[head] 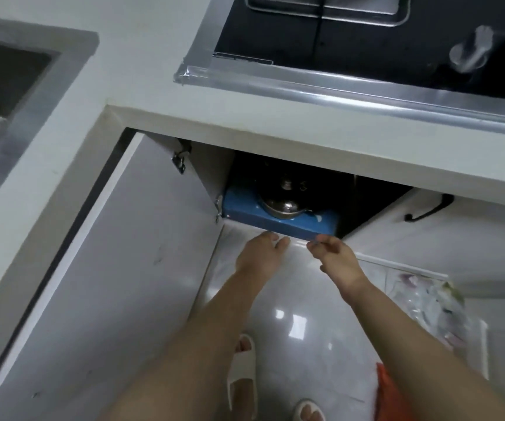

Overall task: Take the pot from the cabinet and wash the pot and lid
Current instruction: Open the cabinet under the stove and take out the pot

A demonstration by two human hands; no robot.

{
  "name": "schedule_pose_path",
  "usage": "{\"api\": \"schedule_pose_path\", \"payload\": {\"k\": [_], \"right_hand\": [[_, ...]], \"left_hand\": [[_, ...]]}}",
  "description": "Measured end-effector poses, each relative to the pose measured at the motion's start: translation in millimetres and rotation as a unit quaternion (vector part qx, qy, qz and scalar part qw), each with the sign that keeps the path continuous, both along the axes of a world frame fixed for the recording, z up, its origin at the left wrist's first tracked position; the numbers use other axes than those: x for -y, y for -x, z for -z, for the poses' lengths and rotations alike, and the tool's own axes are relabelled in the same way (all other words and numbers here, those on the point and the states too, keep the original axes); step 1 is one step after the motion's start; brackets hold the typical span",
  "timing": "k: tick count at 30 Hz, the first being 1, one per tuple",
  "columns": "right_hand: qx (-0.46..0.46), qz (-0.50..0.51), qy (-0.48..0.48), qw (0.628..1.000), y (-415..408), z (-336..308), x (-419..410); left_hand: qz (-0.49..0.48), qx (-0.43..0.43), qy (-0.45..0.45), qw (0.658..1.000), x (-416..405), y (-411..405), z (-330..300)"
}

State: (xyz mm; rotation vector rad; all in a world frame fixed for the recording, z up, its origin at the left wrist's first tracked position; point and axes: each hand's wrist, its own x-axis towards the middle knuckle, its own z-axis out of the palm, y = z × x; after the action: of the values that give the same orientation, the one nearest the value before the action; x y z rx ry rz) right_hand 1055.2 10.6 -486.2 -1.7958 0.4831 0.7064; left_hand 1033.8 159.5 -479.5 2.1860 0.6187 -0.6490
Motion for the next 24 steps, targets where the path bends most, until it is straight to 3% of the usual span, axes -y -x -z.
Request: {"api": "schedule_pose_path", "payload": {"k": [8,15,24], "right_hand": [[0.002,0.069,-0.015,0.997,-36,104,-31],[0.067,0.090,-0.037,0.993,-64,209,-44],[0.142,0.166,-0.087,0.972,-110,336,-66]], "left_hand": [[-0.057,0.038,0.050,0.996,-21,-52,97],[-0.119,0.098,0.078,0.985,-24,-83,210],[-0.234,0.194,0.149,0.941,-46,-157,329]]}}
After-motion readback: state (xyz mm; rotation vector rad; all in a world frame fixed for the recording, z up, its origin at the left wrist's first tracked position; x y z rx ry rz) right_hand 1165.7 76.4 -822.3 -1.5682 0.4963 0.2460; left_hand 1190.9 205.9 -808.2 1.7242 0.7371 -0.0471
